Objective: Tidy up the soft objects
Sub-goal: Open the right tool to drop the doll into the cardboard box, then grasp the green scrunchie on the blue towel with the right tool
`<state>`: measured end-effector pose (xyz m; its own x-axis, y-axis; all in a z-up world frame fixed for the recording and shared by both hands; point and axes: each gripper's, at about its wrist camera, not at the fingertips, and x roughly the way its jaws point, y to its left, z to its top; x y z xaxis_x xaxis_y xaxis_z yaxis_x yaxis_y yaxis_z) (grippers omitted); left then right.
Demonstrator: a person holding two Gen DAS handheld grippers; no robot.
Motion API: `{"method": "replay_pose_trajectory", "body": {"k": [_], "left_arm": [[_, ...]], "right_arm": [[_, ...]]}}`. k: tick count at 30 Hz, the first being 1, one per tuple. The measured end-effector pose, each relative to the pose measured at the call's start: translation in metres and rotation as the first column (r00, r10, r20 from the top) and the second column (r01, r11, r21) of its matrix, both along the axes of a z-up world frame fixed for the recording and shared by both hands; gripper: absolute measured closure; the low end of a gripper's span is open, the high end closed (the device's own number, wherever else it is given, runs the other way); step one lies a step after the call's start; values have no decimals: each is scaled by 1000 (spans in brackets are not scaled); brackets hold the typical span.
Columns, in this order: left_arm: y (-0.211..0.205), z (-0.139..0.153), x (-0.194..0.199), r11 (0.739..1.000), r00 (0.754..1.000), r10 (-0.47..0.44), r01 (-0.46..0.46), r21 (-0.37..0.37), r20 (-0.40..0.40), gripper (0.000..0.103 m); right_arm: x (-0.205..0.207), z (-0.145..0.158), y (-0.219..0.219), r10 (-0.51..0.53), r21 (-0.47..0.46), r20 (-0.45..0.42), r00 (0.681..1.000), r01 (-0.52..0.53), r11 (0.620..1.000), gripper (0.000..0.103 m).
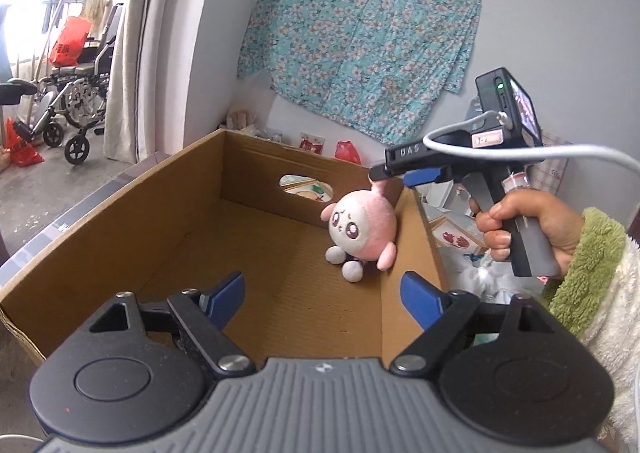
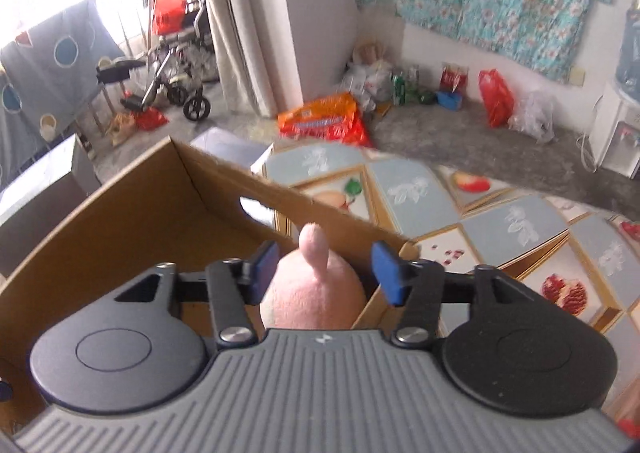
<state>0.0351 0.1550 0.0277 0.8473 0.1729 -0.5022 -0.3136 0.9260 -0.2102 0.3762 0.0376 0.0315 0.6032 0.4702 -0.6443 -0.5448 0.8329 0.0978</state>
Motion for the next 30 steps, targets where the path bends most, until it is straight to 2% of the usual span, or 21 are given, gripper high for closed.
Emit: {"method": "replay_pose_trajectory", "body": {"k": [4, 8, 11, 13, 17, 22, 25, 30], "left_arm": [[-10, 6, -7, 999, 999, -38, 38, 0, 14, 14], [-29, 13, -19, 993, 992, -118, 118, 21, 46, 11], [-50, 16, -24, 977, 975, -212, 211, 31, 62, 10], [-65, 16, -24, 961, 959, -276, 274, 32, 62, 10], [-106, 14, -27, 908, 907, -418, 416, 44, 56, 10], [-155, -7, -26, 832, 833, -553, 551, 58, 13, 10], [-175, -24, -16, 808, 809, -587, 587, 51, -32, 11], [-200, -48, 5, 777, 776, -622, 628, 40, -108, 17]], "right_arm": [[-30, 35, -31, -13, 86, 35, 999, 10, 996, 44], [-80, 70, -86, -39, 188, 39, 998, 31, 982, 29], [-128, 88, -136, -80, 229, 52, 995, 66, 971, 25], [-161, 89, -170, -112, 249, 47, 993, 97, 964, 24], [-227, 74, -231, -201, 283, 5, 979, 192, 940, 24], [-296, 34, -290, -306, 321, -59, 950, 309, 895, 24], [-322, 1, -306, -355, 331, -98, 930, 367, 870, 24], [-335, -40, -311, -392, 339, -138, 910, 415, 844, 28]]}}
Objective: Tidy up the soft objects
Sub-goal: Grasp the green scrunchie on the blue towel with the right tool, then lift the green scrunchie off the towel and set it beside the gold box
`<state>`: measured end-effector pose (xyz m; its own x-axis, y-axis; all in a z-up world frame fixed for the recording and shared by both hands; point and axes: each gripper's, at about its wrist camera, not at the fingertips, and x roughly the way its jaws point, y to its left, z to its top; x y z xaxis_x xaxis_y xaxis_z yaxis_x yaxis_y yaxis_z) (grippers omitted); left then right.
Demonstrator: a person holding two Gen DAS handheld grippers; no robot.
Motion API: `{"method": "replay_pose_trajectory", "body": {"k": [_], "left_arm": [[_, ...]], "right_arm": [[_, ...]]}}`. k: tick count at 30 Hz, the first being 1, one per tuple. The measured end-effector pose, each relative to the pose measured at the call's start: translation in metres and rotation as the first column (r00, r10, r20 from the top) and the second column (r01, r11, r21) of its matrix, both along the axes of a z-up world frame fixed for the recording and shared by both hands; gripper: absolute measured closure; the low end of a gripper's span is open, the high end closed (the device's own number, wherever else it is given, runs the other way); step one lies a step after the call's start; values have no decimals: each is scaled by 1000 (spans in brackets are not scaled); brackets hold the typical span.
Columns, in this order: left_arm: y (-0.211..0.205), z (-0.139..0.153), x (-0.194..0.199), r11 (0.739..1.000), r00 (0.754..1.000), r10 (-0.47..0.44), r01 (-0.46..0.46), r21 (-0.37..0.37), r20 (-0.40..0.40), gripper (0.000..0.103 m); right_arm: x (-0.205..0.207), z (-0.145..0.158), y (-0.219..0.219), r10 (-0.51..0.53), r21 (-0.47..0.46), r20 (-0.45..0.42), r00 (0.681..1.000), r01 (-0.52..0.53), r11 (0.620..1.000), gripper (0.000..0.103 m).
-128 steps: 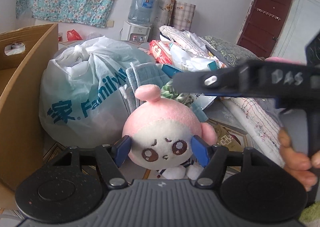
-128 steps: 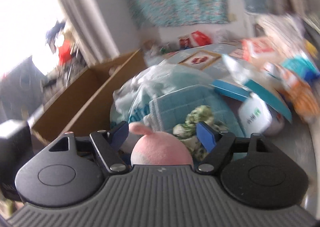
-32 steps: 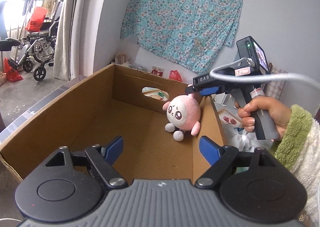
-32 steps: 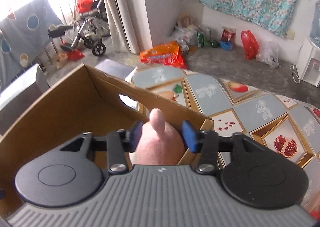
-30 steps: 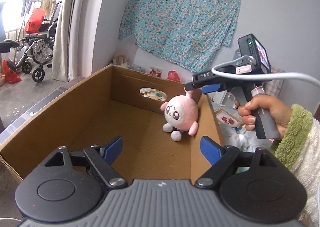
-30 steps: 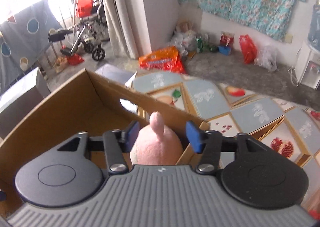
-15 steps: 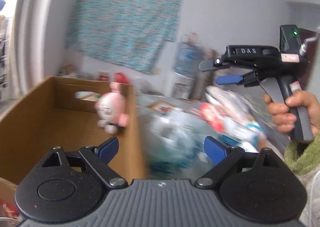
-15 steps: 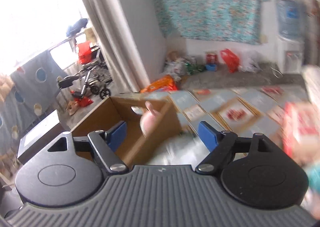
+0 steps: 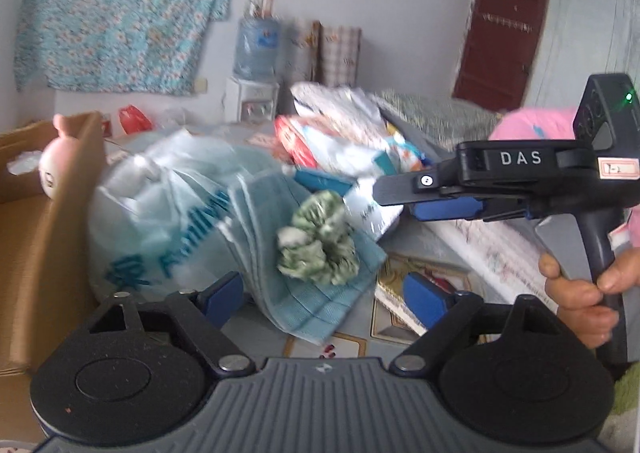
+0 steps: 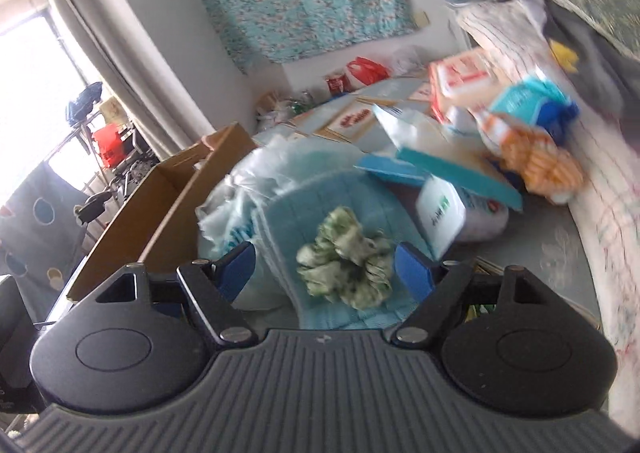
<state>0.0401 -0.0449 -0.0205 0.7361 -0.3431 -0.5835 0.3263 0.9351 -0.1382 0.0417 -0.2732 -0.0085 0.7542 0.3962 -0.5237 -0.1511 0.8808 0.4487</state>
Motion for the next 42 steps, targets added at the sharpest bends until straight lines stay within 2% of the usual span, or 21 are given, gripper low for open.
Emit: {"method": "replay_pose_trajectory", "body": {"k": [1, 5, 10, 13, 15, 20, 25, 28, 35, 37, 39, 40, 41, 42], "left_arm": [[-3, -4, 5, 1000, 1000, -6, 7, 12, -10, 21], [-13, -13, 15, 999, 999, -23, 24, 34, -26, 25], [-15, -25, 32, 998, 998, -13, 16, 58, -54, 42], [-12, -33, 43, 998, 996, -2, 8, 63, -87, 45], [-12, -37, 47, 997, 995, 2, 5, 72, -96, 46], [-11, -42, 51, 997, 994, -1, 10, 81, -112, 46], [-12, -43, 51, 997, 991, 0, 10, 74, -130, 46], [-14, -44, 52, 998, 989, 8, 2, 64, -150, 40], [-14, -45, 50, 999, 984, 27, -19, 47, -178, 37], [-15, -46, 50, 999, 983, 34, -26, 43, -182, 37], [-16, -47, 49, 999, 982, 33, -25, 46, -185, 37], [-17, -47, 49, 999, 981, 34, -26, 47, -189, 37], [-17, -48, 48, 999, 981, 35, -27, 46, -192, 37], [-17, -49, 49, 999, 980, 38, -29, 46, -196, 38]], "right_arm": [[4, -4, 2, 1, -3, -3, 1000, -1, 1000, 30], [29, -13, 8, 8, -44, -8, 1000, -8, 999, 37], [68, -24, 20, 12, -78, -32, 999, -14, 997, 48], [80, -35, 25, 15, -89, -48, 999, -19, 996, 61], [86, -38, 26, 17, -85, -49, 999, -21, 996, 80], [82, -38, 17, -3, -37, -32, 999, 2, 999, 88], [57, -24, 2, -45, -9, 6, 999, 45, 999, 88], [39, -17, -11, -85, 2, 21, 996, 85, 996, 88], [10, -22, -45, -234, -28, 5, 972, 234, 972, 83], [9, -26, -51, -274, -54, -11, 962, 273, 960, 77], [5, -30, -57, -301, -55, -21, 954, 299, 953, 57], [2, -30, -61, -310, -44, -18, 951, 309, 950, 52], [-1, -30, -64, -315, -31, -5, 949, 315, 949, 46], [-4, -28, -66, -319, -19, 14, 948, 319, 948, 46]]}}
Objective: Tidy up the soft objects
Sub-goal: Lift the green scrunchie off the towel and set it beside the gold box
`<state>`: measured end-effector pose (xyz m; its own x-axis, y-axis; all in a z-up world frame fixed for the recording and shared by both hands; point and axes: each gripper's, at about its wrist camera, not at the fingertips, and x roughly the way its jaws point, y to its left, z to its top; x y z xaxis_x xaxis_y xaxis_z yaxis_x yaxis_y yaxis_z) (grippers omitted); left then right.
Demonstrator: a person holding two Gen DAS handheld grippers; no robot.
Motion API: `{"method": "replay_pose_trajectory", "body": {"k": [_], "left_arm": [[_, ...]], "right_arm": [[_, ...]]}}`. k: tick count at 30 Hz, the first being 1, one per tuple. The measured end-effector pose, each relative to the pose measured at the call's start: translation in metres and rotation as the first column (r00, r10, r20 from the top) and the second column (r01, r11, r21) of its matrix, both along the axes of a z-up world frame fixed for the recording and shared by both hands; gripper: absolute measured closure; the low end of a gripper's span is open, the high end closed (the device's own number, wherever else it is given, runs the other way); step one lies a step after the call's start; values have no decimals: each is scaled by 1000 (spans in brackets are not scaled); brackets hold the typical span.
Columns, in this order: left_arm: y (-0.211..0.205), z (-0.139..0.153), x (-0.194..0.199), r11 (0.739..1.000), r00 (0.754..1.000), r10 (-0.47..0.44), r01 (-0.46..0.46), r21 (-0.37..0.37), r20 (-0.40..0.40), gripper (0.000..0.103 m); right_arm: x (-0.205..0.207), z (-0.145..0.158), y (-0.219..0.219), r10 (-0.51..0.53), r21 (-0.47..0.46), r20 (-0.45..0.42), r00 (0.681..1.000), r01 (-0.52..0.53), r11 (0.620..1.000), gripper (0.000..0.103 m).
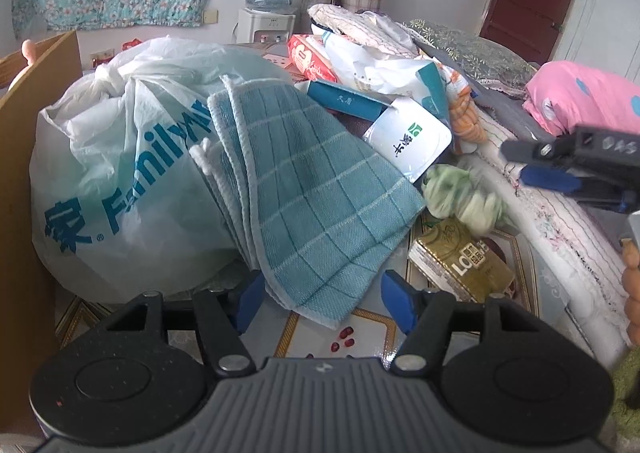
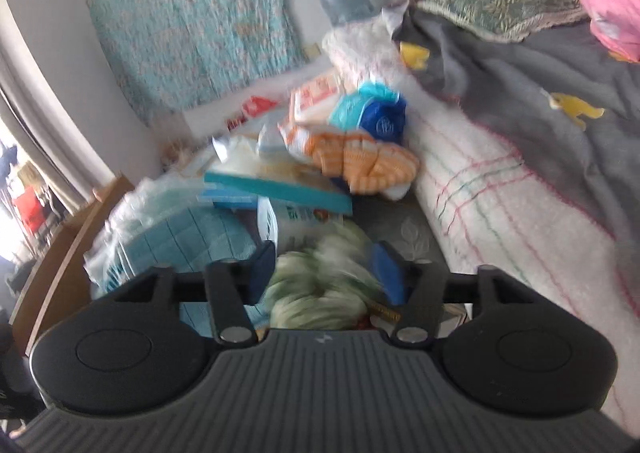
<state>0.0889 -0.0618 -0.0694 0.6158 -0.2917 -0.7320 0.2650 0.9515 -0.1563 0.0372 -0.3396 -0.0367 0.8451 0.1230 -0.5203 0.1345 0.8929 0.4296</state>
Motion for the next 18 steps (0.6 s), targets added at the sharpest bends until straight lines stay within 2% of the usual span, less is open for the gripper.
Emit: {"method": "replay_pose_trajectory", "body": {"k": [6, 12, 15, 18], "left_arm": [[2, -2, 3, 999, 999, 50, -50, -6, -11, 50], [1, -8, 10, 995, 995, 94, -92, 35, -46, 77], [-4, -9, 9, 992, 995, 99, -96, 76, -30, 84], [-4, -8, 6, 993, 995, 96, -95, 75, -18, 93]], "right_arm": [[-11, 9, -1, 8, 6, 99, 995, -8, 1000, 44], [0, -1, 10, 74, 78, 99, 992, -82, 994, 44], [9, -8, 26, 183, 165, 108, 977, -199, 966, 44], [19, -12, 48, 263, 177, 108, 959, -278, 944, 44]]}}
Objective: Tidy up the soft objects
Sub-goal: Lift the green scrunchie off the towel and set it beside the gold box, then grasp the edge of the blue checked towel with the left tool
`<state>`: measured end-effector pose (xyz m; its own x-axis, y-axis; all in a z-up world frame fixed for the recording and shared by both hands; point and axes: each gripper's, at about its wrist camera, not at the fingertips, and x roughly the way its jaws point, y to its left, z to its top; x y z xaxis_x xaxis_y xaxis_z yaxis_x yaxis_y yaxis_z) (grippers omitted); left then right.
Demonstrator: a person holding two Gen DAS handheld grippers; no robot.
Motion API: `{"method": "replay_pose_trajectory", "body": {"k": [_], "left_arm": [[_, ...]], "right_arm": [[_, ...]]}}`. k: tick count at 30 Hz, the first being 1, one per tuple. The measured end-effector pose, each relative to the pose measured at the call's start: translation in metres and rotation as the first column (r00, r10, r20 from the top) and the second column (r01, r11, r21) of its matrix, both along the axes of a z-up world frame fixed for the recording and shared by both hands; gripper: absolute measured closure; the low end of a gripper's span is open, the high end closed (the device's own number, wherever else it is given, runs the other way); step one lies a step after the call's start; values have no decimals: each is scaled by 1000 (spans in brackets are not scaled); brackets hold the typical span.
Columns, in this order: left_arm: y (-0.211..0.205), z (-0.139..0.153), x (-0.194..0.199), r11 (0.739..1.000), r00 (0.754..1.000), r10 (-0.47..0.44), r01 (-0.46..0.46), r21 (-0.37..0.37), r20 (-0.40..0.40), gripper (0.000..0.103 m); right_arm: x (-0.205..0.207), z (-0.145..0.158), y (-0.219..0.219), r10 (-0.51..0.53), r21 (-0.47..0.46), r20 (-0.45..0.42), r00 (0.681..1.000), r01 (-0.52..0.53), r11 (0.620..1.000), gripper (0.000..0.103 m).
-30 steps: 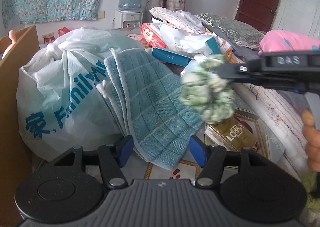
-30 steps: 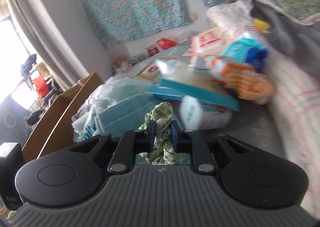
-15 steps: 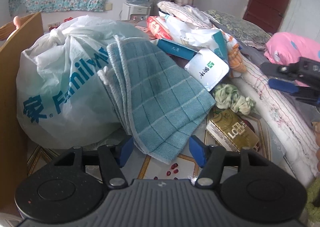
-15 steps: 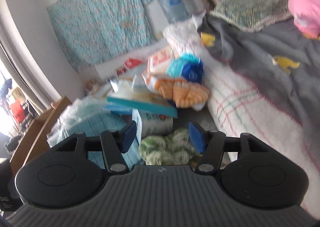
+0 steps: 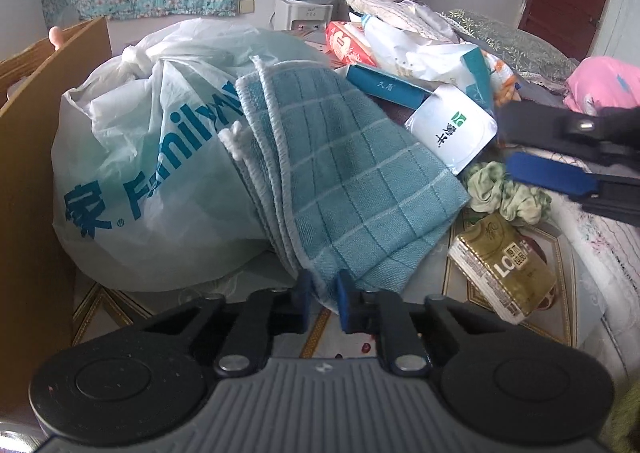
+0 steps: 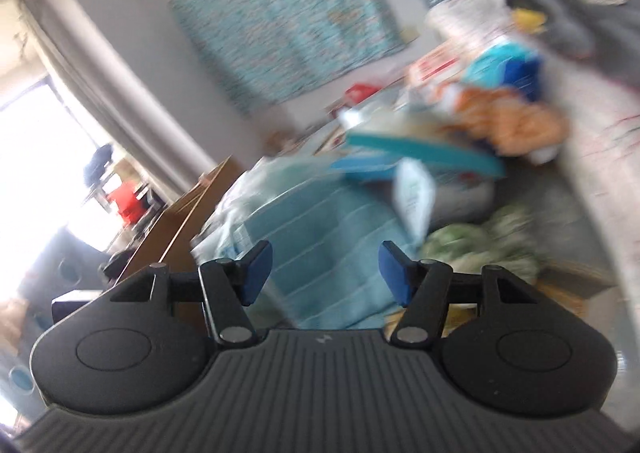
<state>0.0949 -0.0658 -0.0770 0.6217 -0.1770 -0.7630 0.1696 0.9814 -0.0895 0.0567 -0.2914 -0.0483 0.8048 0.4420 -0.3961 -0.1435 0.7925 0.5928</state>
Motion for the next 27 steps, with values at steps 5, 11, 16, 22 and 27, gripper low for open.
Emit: {"method": "replay_pose_trajectory", "body": {"k": [5, 11, 16, 22, 27], "left_arm": [[2, 4, -7, 999, 999, -29, 30, -26, 16, 96], [1, 14, -21, 990, 993, -113, 114, -82, 22, 96], [0, -1, -19, 985, 990, -134, 128, -120, -40, 96], [24, 1, -17, 975, 995, -85, 74, -210, -43, 67], [41, 6, -10, 970, 1000, -14, 8, -244, -22, 48]], "right_arm": [[11, 0, 17, 36, -2, -12, 999, -36, 999, 44], [17, 1, 28, 72, -22, -37, 997, -72, 997, 44], [33, -3, 50, 135, -70, -75, 988, -141, 988, 48], [57, -21, 64, 160, -80, -151, 975, -174, 982, 51], [63, -26, 58, 151, -27, -163, 975, -157, 987, 51]]}}
